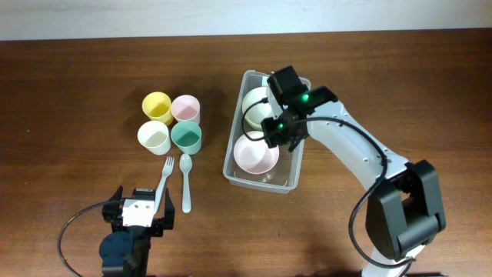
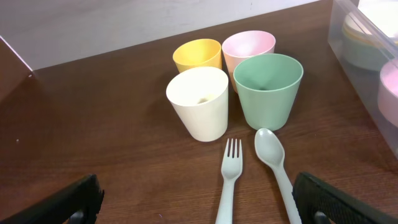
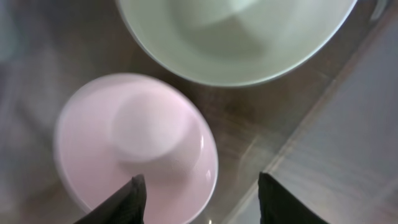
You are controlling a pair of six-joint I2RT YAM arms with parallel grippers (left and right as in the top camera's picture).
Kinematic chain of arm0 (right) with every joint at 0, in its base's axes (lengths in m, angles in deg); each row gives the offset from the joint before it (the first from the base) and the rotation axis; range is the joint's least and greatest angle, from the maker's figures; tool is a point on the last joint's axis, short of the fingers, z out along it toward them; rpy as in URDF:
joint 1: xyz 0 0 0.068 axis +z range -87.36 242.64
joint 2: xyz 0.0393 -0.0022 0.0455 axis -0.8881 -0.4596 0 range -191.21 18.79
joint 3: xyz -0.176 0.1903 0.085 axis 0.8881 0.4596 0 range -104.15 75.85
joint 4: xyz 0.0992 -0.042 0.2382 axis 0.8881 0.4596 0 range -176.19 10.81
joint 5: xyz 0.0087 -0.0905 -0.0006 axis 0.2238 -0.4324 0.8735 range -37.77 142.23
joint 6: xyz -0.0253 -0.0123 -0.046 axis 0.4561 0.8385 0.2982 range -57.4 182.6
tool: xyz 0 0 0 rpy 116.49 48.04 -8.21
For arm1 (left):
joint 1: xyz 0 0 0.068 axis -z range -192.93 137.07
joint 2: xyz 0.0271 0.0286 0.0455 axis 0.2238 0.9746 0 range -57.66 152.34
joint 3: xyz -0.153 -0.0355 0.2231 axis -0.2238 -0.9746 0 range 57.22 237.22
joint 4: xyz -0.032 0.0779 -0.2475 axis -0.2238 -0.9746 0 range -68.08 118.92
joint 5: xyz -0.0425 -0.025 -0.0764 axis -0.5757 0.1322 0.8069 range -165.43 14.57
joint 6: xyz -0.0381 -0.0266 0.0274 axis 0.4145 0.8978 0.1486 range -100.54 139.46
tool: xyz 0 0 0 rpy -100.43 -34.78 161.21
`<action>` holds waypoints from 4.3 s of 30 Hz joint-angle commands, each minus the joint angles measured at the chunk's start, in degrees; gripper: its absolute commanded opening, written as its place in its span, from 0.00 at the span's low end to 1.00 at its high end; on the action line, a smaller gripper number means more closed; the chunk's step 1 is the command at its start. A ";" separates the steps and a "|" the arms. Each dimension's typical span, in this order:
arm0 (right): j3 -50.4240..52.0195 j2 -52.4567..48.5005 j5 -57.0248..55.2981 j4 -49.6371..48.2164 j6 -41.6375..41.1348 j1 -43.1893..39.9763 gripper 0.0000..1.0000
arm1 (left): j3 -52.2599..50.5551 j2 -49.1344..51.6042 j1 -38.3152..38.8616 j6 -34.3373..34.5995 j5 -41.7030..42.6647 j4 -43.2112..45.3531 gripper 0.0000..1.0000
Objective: Pack container
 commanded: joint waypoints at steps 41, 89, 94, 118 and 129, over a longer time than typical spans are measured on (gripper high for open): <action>-11.58 2.19 0.22 7.63 -2.03 0.04 0.30 | -0.44 -0.39 0.00 0.92 0.61 0.13 1.00; -3.30 -3.78 21.40 5.33 9.05 -8.22 0.04 | -0.44 -0.39 0.00 0.92 0.61 0.13 1.00; -3.30 -0.37 21.46 5.44 9.03 -8.24 0.04 | -0.44 -0.39 -0.02 0.92 0.61 0.13 1.00; -5.99 -4.72 3.19 -15.67 -6.75 -11.56 0.21 | -0.44 -0.39 -0.02 0.92 0.63 0.13 1.00; -14.16 6.34 4.70 -6.25 -3.32 -15.41 0.56 | -0.44 -0.39 -0.02 0.92 0.63 0.13 1.00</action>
